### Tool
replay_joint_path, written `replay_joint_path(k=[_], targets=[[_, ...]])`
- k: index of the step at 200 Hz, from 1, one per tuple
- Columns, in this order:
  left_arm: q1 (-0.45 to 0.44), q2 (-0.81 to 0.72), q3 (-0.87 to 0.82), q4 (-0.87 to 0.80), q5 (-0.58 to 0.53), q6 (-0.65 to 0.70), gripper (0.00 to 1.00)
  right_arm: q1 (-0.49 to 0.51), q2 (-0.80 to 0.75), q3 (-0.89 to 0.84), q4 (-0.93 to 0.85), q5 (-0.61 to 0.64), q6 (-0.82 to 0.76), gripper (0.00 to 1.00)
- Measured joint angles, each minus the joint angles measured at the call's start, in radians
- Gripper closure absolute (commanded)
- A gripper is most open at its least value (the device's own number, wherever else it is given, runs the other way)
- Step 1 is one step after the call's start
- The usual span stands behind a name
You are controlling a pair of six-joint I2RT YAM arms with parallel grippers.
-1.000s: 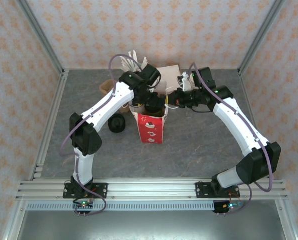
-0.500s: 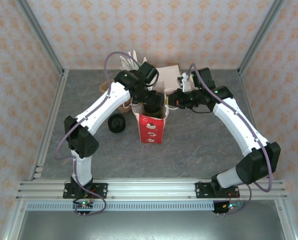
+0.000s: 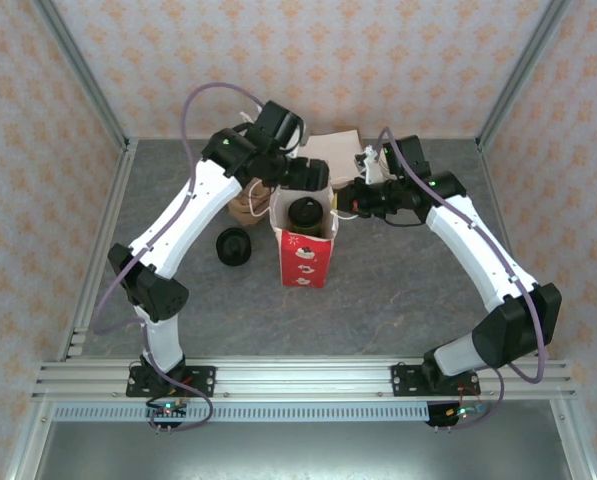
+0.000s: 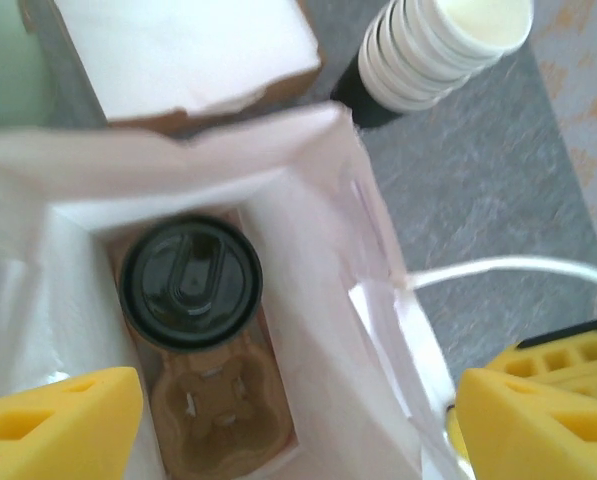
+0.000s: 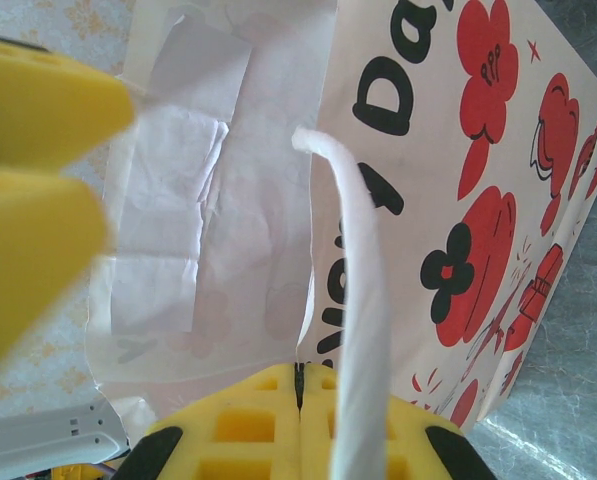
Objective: Pack the takeout coffee
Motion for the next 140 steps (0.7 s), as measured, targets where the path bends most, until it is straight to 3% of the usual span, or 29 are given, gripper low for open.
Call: replay_joint_path(k=[25, 64, 108, 140], targets=[[0.051, 0.025, 0.136, -0.018, -0.034, -0.008, 0.15, 0.0, 0.0, 0.0, -0.011, 0.009, -0.015, 0.67], [0.168, 0.043, 0.241, -0.029, -0.133, -0.065, 0.15, -0.003, -0.003, -0.005, -0.001, 0.029, -0.037, 0.51], [0.275, 0.107, 0.27, 0.003, -0.215, -0.137, 0.16, -0.015, -0.027, -0.03, 0.072, 0.055, -0.038, 0.48], [0.315, 0.229, 0.37, 0.027, -0.221, -0.165, 0.23, -0.016, -0.028, -0.03, 0.095, 0.072, -0.039, 0.48]])
